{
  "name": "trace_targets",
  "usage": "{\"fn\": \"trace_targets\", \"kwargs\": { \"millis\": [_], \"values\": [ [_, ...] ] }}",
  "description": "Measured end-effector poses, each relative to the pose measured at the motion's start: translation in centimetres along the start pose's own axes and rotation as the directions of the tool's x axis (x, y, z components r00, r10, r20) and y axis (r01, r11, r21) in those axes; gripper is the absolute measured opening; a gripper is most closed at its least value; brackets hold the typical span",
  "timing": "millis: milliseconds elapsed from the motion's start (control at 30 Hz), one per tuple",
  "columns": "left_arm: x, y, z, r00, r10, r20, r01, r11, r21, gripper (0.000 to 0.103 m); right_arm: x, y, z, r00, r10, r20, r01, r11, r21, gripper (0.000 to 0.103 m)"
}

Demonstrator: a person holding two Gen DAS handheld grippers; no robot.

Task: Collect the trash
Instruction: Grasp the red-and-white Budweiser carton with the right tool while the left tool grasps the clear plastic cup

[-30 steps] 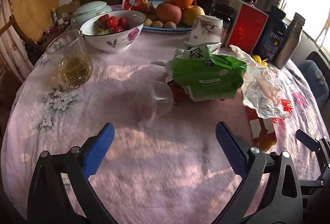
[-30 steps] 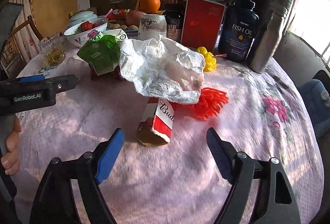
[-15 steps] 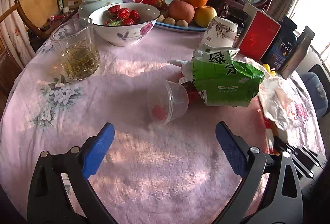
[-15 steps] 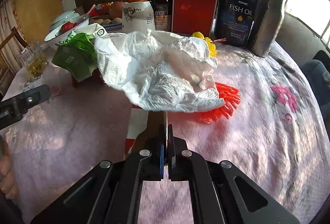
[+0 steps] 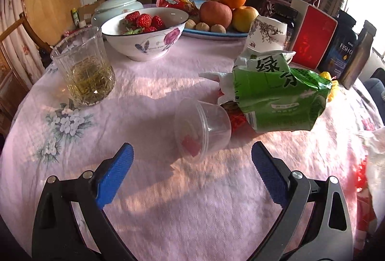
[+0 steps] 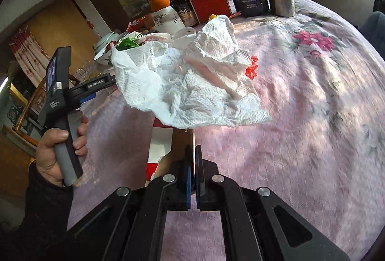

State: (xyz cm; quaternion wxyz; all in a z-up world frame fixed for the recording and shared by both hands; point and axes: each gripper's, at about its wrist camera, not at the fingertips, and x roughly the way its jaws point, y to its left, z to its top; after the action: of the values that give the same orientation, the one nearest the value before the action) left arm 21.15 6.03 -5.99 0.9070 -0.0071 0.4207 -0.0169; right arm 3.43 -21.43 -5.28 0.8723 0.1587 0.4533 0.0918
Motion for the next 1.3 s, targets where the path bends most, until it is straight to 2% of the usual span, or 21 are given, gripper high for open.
{"fn": "trace_targets", "kwargs": {
  "millis": [167, 300, 333, 367, 433, 467, 567, 700, 867, 967, 1033, 1067, 1100, 1133, 1167, 1200, 1233, 1267, 1300],
  "values": [
    [0.9, -0.2, 0.1, 1.000, 0.027, 0.001, -0.027, 0.999, 0.019, 0.091, -0.1, 0.4, 0.0, 0.998, 0.067, 0.004, -0.067, 0.998, 0.001, 0.003],
    [1.8, 0.5, 0.4, 0.999, -0.005, -0.037, 0.004, 1.000, -0.025, 0.066, 0.3, 1.4, 0.9, 0.989, 0.151, 0.003, -0.151, 0.989, 0.010, 0.003],
    [1.8, 0.7, 0.4, 0.999, -0.010, -0.041, 0.009, 0.999, -0.034, 0.064, 0.3, 1.6, 1.4, 0.985, 0.174, 0.011, -0.174, 0.985, 0.016, 0.003],
    [1.8, 0.9, 0.4, 0.999, -0.016, -0.039, 0.014, 0.999, -0.041, 0.062, 0.2, 1.9, 2.0, 0.982, 0.187, 0.031, -0.188, 0.982, 0.019, 0.003],
    [1.5, 1.2, 0.6, 0.999, -0.039, -0.032, 0.038, 0.998, -0.052, 0.046, -0.6, 2.5, 3.1, 0.980, 0.182, 0.085, -0.184, 0.983, 0.012, 0.003],
    [1.4, 1.4, 0.6, 0.998, -0.058, -0.036, 0.056, 0.997, -0.062, 0.042, -1.0, 2.9, 3.6, 0.977, 0.186, 0.105, -0.188, 0.982, 0.008, 0.003],
    [1.0, 1.8, 0.6, 0.996, -0.077, -0.039, 0.073, 0.993, -0.090, 0.039, -1.9, 4.3, 4.2, 0.969, 0.205, 0.137, -0.202, 0.979, -0.033, 0.003],
    [-0.1, 2.0, 0.7, 0.995, -0.099, -0.025, 0.096, 0.990, -0.108, 0.034, -3.2, 5.8, 3.1, 0.975, 0.148, 0.168, -0.128, 0.984, -0.124, 0.003],
    [-1.8, 1.4, 0.6, 0.992, -0.122, -0.002, 0.122, 0.989, -0.084, 0.032, -3.4, 4.7, 1.2, 0.991, 0.060, 0.119, -0.043, 0.989, -0.144, 0.004],
    [-2.5, 1.0, 0.5, 0.990, -0.143, 0.007, 0.143, 0.987, -0.077, 0.032, -2.7, 2.5, 0.8, 0.994, 0.067, 0.082, -0.064, 0.997, -0.038, 0.003],
    [-2.9, 0.7, 0.4, 0.990, -0.142, 0.015, 0.143, 0.988, -0.063, 0.032, -3.1, 1.1, 1.1, 0.991, -0.047, 0.122, 0.045, 0.999, 0.020, 0.004],
    [-3.0, 0.6, 0.4, 0.990, -0.142, 0.018, 0.143, 0.988, -0.058, 0.032, -3.1, 1.1, 1.3, 0.985, -0.103, 0.140, 0.103, 0.995, 0.014, 0.004],
    [-3.1, 0.5, 0.3, 0.989, -0.144, 0.018, 0.145, 0.988, -0.055, 0.032, -3.1, 1.4, 1.2, 0.987, -0.089, 0.135, 0.092, 0.996, -0.010, 0.004],
    [-3.1, 0.5, 0.3, 0.989, -0.147, 0.016, 0.148, 0.987, -0.054, 0.032, -2.8, 1.7, 1.1, 0.996, 0.007, 0.093, -0.005, 1.000, -0.022, 0.004],
    [-3.1, 0.5, 0.3, 0.989, -0.151, 0.012, 0.151, 0.987, -0.057, 0.032, -2.1, 1.6, 1.1, 0.989, 0.147, 0.029, -0.147, 0.989, 0.002, 0.003],
    [-2.9, 0.5, 0.3, 0.988, -0.154, 0.007, 0.154, 0.986, -0.061, 0.032, -1.4, 1.4, 1.0, 0.959, 0.283, -0.029, -0.281, 0.957, 0.066, 0.003],
    [-2.8, 0.5, 0.3, 0.987, -0.158, 0.003, 0.158, 0.985, -0.064, 0.032, -0.9, 1.2, 0.9, 0.936, 0.349, -0.053, -0.341, 0.933, 0.117, 0.003],
    [-2.8, 0.6, 0.3, 0.987, -0.160, -0.003, 0.159, 0.985, -0.068, 0.032, -0.7, 1.1, 0.9, 0.934, 0.354, -0.054, -0.345, 0.929, 0.135, 0.003],
    [-2.7, 0.6, 0.3, 0.987, -0.162, -0.006, 0.161, 0.984, -0.071, 0.032, -0.8, 1.4, 1.0, 0.955, 0.292, -0.041, -0.287, 0.952, 0.103, 0.003]
  ]
}}
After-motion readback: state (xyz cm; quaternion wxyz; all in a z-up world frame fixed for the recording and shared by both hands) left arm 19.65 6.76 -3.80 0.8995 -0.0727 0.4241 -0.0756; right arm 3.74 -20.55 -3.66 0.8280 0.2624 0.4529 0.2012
